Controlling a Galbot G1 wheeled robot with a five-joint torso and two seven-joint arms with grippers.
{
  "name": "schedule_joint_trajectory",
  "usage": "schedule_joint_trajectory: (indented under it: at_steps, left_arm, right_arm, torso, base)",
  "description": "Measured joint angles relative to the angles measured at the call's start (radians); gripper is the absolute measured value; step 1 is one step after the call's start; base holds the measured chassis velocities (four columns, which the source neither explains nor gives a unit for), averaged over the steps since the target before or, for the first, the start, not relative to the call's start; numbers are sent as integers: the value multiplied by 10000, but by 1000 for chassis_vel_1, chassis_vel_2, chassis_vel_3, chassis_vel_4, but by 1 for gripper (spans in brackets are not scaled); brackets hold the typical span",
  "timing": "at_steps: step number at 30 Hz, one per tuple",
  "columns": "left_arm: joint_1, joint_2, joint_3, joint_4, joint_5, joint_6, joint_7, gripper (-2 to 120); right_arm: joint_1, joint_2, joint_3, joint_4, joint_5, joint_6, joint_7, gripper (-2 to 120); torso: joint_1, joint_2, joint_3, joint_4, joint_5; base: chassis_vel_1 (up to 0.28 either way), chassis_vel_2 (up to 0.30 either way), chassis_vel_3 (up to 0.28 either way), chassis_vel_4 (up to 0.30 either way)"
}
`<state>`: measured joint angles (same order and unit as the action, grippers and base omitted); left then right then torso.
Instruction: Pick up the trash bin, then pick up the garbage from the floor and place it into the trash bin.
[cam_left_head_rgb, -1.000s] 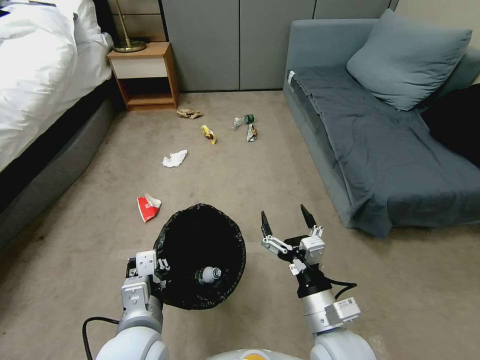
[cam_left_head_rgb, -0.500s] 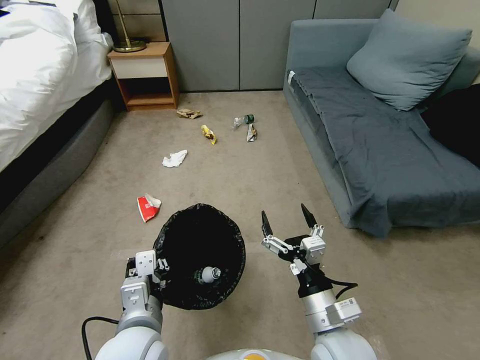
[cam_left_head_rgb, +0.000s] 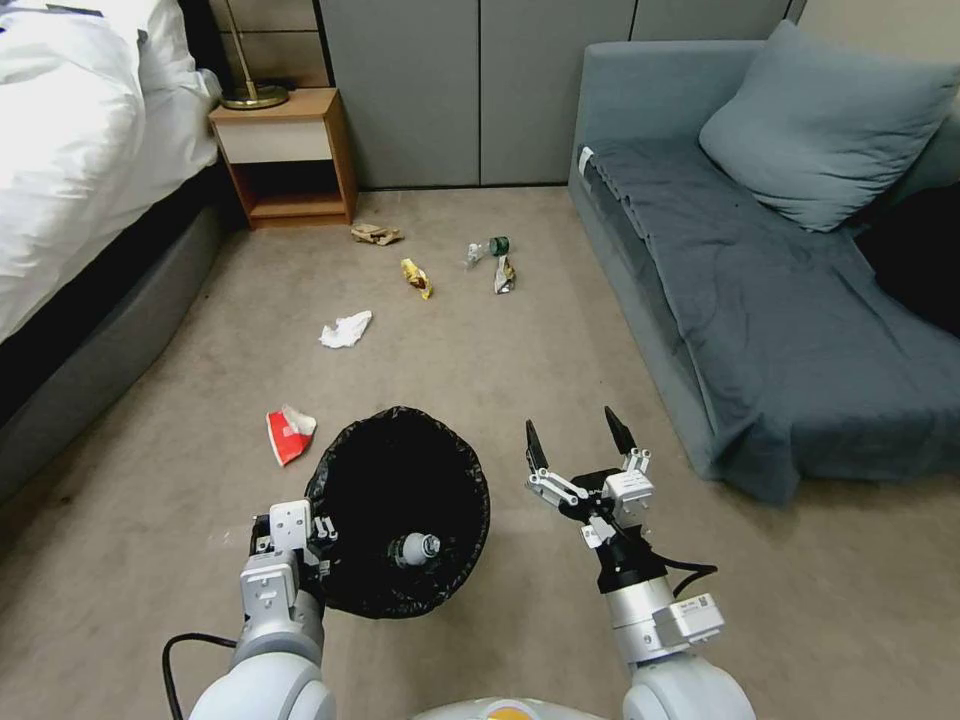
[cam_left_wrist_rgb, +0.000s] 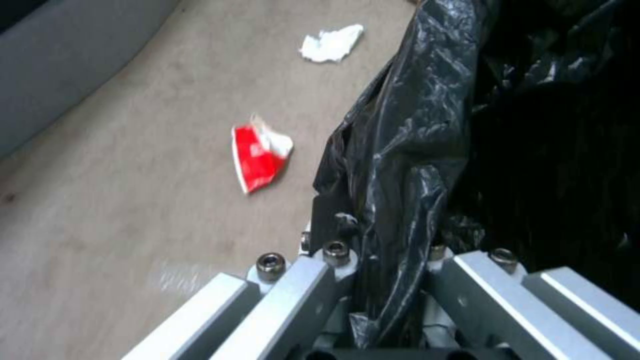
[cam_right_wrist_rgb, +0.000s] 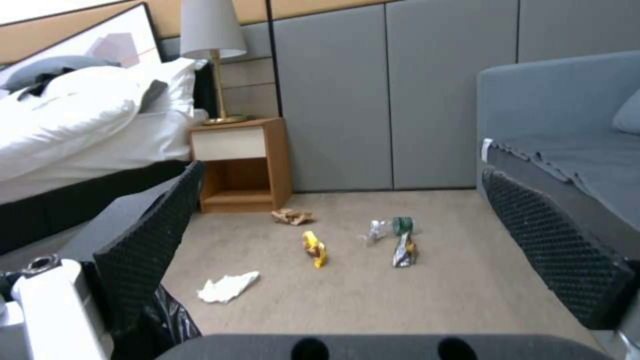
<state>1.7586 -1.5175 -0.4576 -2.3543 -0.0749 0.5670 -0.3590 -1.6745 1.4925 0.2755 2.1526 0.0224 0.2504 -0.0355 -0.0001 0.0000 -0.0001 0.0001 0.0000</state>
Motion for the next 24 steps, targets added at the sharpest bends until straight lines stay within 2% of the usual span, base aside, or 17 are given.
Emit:
schedule_joint_trajectory:
  at_steps: [24]
  left_arm:
    - [6,17,-29,13,12,-23,36,1]
  right_arm:
    - [-18,-8,-2,-24,39,33,-174,100]
  torso:
    - [2,0,1,-3,-3]
  base:
    - [-269,269,272,-275]
